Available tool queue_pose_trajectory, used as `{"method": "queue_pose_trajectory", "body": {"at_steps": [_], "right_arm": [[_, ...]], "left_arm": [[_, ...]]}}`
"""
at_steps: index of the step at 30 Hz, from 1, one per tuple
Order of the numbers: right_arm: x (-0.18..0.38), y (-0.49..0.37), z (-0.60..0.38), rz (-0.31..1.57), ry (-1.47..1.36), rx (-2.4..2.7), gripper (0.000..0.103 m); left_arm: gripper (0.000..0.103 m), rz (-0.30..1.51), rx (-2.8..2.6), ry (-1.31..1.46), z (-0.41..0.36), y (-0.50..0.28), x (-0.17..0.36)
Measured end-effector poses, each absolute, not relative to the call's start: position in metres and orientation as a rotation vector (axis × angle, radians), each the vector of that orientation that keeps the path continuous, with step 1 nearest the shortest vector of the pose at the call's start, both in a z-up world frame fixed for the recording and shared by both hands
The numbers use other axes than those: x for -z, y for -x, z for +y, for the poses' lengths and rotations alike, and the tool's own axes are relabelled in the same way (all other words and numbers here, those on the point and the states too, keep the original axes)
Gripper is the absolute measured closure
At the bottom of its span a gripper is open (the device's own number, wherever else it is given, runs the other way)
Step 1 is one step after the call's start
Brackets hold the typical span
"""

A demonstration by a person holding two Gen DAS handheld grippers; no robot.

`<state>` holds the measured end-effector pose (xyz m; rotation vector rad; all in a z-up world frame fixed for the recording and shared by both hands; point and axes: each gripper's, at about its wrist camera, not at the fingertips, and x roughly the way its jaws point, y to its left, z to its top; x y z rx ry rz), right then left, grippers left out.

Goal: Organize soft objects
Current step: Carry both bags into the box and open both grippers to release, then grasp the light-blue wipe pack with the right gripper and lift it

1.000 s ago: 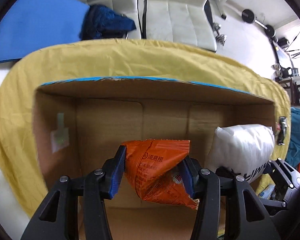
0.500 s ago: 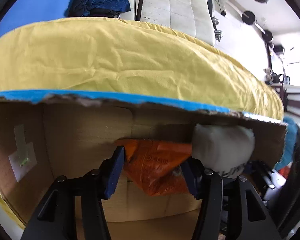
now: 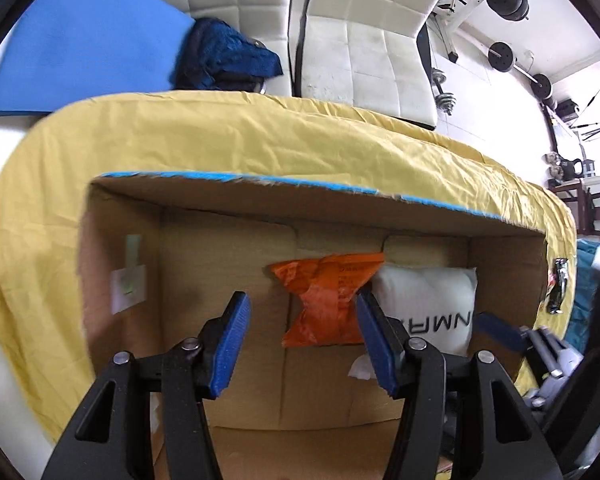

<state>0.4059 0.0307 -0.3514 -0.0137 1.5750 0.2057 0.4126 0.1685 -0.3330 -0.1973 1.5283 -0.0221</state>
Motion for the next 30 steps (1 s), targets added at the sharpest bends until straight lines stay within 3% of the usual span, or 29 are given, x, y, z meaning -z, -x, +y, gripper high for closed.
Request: {"method": "queue_pose_trajectory", "body": {"at_steps": [2, 4, 9, 12, 30], "right_arm": [[0.341, -0.403, 0.03, 1.55, 0.03, -0.199, 0.017], [0.332, -0.4, 0.029, 1.528, 0.048, -0.189, 0.008], [0.315, -0.388, 0.026, 1.482, 0.064, -0.171, 0.0], [0.302, -0.369, 0.02, 1.448, 0.049, -0.159, 0.0], [0.227, -0.264, 0.013, 1.294, 0.025, -0.137, 0.0]], "left_arm": [[0.05, 1.512, 0.01, 0.172, 0.169, -0.404, 0.326], [0.045, 1.494, -0.007, 0.158, 0.172, -0.394, 0.319], [0.013, 1.424, -0.035, 0.127, 0.172, -0.367, 0.303], [0.006, 1.394, -0.039, 0.136, 0.173, -0.35, 0.294], [0.005, 1.186, -0.081, 0.093, 0.172, -0.239, 0.209]]}}
